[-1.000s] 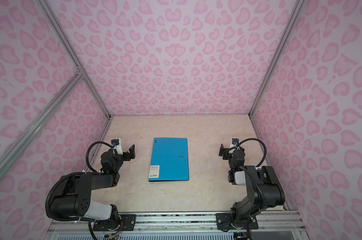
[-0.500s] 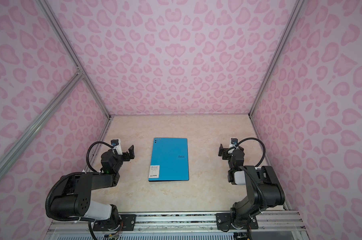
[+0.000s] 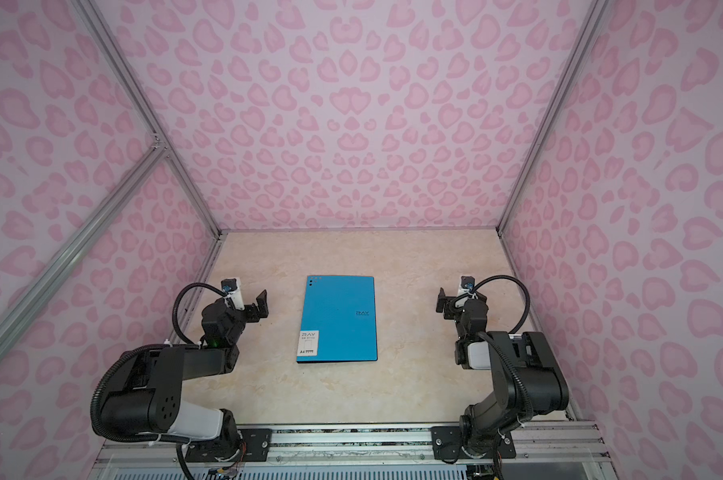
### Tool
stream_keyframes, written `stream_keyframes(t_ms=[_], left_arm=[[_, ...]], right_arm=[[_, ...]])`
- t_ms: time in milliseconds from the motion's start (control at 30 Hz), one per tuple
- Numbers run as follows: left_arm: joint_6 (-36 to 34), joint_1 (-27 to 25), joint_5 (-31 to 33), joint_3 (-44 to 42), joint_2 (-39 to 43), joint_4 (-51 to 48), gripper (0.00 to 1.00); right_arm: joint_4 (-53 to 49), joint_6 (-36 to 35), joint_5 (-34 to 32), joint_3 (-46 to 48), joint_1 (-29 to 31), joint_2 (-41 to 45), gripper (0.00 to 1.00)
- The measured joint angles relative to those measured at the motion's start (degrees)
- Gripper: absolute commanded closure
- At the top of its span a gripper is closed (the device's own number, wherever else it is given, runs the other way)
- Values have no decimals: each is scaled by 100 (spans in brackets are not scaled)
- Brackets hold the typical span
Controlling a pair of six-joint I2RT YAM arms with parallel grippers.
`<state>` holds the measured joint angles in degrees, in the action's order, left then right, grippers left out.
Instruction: Put the files into the folder
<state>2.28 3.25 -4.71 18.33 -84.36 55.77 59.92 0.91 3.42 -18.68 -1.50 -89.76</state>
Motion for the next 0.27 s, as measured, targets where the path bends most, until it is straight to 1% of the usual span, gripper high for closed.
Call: stream_keyframes(t_ms=[267], left_arm=[[-4, -15, 2, 42, -11, -37, 3]], right_arm=[[0, 0, 0, 0, 0, 0, 1]])
